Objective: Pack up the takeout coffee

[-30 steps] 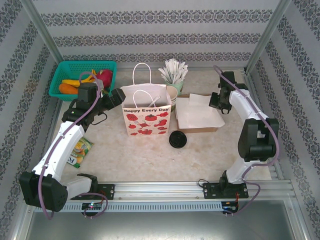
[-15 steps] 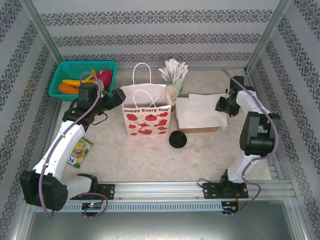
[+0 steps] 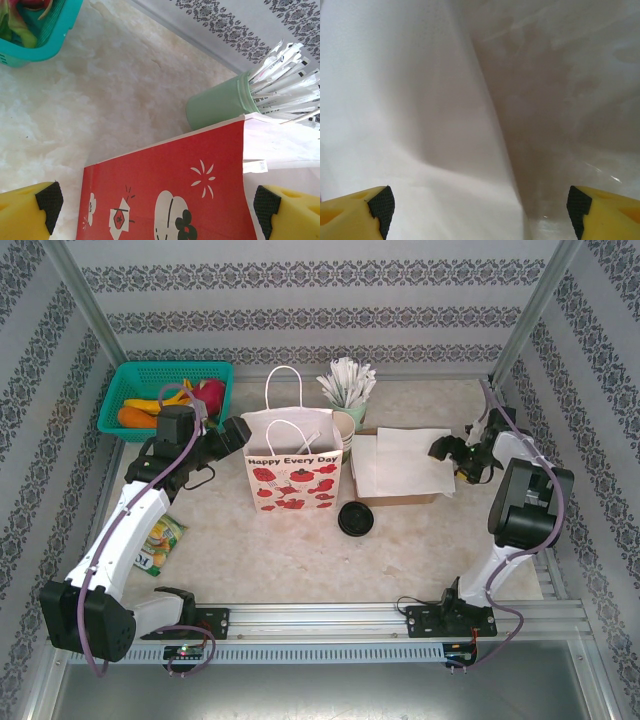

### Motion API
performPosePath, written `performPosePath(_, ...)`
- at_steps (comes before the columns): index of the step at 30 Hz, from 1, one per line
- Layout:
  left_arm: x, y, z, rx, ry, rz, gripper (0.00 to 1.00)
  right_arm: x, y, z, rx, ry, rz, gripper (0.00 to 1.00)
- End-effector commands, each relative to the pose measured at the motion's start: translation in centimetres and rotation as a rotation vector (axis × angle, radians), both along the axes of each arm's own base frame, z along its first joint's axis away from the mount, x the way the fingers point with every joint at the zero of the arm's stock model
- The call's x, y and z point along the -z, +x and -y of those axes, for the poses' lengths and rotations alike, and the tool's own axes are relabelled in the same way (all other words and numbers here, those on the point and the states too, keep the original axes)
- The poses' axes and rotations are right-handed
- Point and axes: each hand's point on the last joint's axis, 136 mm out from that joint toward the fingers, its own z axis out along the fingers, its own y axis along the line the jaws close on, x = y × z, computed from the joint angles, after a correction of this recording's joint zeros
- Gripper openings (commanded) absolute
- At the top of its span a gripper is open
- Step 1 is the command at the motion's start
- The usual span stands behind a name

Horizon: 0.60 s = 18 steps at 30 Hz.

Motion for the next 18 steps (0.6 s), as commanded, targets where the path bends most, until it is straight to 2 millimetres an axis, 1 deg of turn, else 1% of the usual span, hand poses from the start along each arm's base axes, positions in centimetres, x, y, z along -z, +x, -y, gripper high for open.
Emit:
performPosePath(1,-0.4,0.5,0.0,-0.006,-0.011,0.021,0.99,0.0,0.4,-1.9,-0.032,0.139,0.035,0.9)
performPosePath(4,-0.4,0.4,-0.1,-0.006,-0.011,0.021,1.0,0.1,0.6,-2.4,-0.036,0.184,0.037,0.87)
performPosePath(5,-0.4,0.4,-0.1,-0.006,-0.01,0.022,1.0,0.2,0.6,-2.3,-0.032,0.183,0.037,0.84)
performPosePath(6,-0.4,0.4,-0.1,-0.005,-0.009,0.021,1.0,0.2,0.6,-2.2,-0.026,0.174,0.038,0.78)
performPosePath(8,-0.5,0.3,-0.1,-0.006,-0.005,0.022,1.0,-0.4,0.6,-1.8,-0.017,0.146,0.061,0.56)
performPosePath(10,-0.6,0.2,-0.2,-0.009,0.001,0.026,1.0,-1.3,0.6,-1.4,-0.01,0.122,0.091,0.4)
performPosePath(13,-0.8,0.1,-0.4,-0.01,0.01,0.034,1.0,-3.0,0.6,-1.2,-0.014,0.098,0.137,0.21)
performPosePath(14,-0.9,0.1,-0.4,-0.01,0.013,0.04,1.0,-3.5,0.6,-1.1,-0.016,0.091,0.15,0.15)
performPosePath(15,-1.0,0.0,-0.4,-0.009,0.016,0.043,1.0,-4.1,0.6,-1.2,-0.02,0.09,0.165,0.12)
performPosePath(18,-1.8,-0.2,-0.6,-0.001,0.04,0.072,1.0,-6.1,0.6,-1.8,-0.037,0.113,0.221,0.04)
